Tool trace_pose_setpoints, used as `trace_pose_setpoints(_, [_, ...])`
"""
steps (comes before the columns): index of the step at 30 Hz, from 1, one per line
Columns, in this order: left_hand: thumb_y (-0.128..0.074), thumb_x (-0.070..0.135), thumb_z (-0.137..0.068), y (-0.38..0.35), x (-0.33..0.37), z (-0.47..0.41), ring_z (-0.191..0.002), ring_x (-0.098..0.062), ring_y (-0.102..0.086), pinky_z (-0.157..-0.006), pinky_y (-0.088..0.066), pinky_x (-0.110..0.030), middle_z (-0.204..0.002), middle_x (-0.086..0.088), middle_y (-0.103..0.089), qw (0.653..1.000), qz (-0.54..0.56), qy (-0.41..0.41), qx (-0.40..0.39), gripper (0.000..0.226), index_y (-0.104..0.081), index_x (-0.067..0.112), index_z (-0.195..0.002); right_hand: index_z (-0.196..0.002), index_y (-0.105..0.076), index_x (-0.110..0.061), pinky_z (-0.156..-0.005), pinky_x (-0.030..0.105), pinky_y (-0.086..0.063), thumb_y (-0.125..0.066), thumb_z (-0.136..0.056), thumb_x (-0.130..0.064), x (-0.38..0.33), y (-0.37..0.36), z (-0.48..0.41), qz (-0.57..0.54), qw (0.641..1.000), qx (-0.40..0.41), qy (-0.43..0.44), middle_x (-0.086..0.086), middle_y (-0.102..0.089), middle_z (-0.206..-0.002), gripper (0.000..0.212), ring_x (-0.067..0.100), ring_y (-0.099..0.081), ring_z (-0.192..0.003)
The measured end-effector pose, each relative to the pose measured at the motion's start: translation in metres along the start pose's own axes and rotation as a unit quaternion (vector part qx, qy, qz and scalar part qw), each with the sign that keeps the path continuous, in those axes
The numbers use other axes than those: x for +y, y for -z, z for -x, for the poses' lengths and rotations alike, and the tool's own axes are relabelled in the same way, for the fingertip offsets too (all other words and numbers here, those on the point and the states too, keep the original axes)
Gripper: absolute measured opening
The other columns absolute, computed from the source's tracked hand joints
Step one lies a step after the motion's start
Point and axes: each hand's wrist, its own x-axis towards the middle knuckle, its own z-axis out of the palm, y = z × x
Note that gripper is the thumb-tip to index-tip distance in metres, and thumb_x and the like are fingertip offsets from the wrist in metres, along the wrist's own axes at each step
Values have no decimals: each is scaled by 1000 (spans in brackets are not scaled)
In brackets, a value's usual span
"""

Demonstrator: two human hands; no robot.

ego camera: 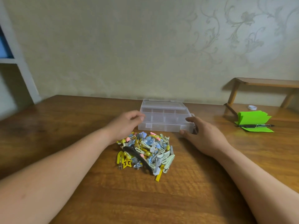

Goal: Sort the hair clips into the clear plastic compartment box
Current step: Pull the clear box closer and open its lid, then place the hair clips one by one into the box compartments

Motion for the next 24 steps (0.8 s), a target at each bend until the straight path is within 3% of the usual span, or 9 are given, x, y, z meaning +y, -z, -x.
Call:
trace_pose_setpoints(3, [-54, 33, -111, 1, -5, 3, -126, -8, -59, -98, -42, -26, -130, 10, -70, 1000, 6, -1, 30, 23, -75, 26, -118, -154, -44, -44, -99, 44, -52, -50, -96, -75, -2, -1, 5, -7, 1000, 13, 13, -5, -67, -123, 66, 21, -62, -114])
trace_pose_setpoints(5, [-56, 32, -110, 2, -10, 2, -120, -13, -62, -100, -46, -33, -123, 4, -70, 999, -11, -5, 46, 20, -75, 26, -105, -151, -46, -43, -104, 48, -49, -49, -98, -72, -3, 2, 5, -2, 996, 88, 13, -4, -66, -132, 61, 25, -59, -125])
trace_pose_setpoints(9, [-55, 36, -109, 3, -12, 1, -108, -17, -61, -88, -47, -33, -116, -1, -64, 997, -49, -14, 57, 22, -70, 27, -96, -128, -69, -30, -84, 40, -55, -65, -99, -47, -20, 9, 10, -19, 976, 185, 109, -10, -67, -108, 34, 15, -63, -100])
trace_pose_setpoints(12, [-55, 38, -109, 1, -10, 4, -103, -17, -59, -82, -44, -28, -113, -2, -58, 996, -63, -19, 58, 25, -68, 24, -94, -115, -76, -29, -68, 24, -52, -68, -100, -33, -43, 6, 18, -61, 979, 109, 160, -20, -66, -94, 18, 1, -62, -80])
trace_pose_setpoints(16, [-56, 39, -109, 0, -8, 10, -97, -15, -60, -77, -43, -30, -107, -1, -59, 995, -71, -43, 51, 27, -66, 20, -93, -127, -70, -39, -65, 18, -51, -59, -106, -34, -52, -4, 23, -46, 988, -11, 150, -19, -73, -90, 25, -3, -67, -76])
trace_pose_setpoints(18, [-56, 38, -109, 1, -8, 13, -89, -14, -58, -74, -42, -32, -99, 1, -61, 996, -62, -46, 49, 28, -65, 18, -92, -135, -68, -41, -71, 15, -48, -55, -108, -33, -52, -5, 22, -22, 989, -30, 143, -20, -76, -102, 31, -5, -66, -83])
trace_pose_setpoints(21, [-54, 39, -109, 2, -5, 16, -76, -15, -53, -72, -41, -35, -84, 0, -60, 997, -37, -48, 52, 30, -65, 16, -94, -136, -70, -40, -87, 17, -46, -52, -109, -31, -52, -6, 20, 20, 988, -28, 153, -21, -70, -131, 33, 2, -64, -112])
trace_pose_setpoints(23, [-52, 39, -110, 3, -5, 17, -76, -15, -57, -74, -41, -34, -82, 1, -64, 997, -12, -47, 56, 31, -68, 15, -98, -134, -71, -38, -88, 17, -43, -50, -110, -25, -51, -5, 18, 38, 987, -37, 149, -18, -68, -133, 35, 5, -62, -116])
trace_pose_setpoints(24, [-50, 37, -111, 3, -4, 17, -74, -5, -58, -73, -41, -30, -77, 11, -64, 998, -1, -41, 56, 31, -70, 15, -100, -134, -70, -38, -88, 16, -44, -49, -110, -22, -49, -5, 18, 43, 987, -43, 147, -17, -67, -132, 36, 6, -62, -115])
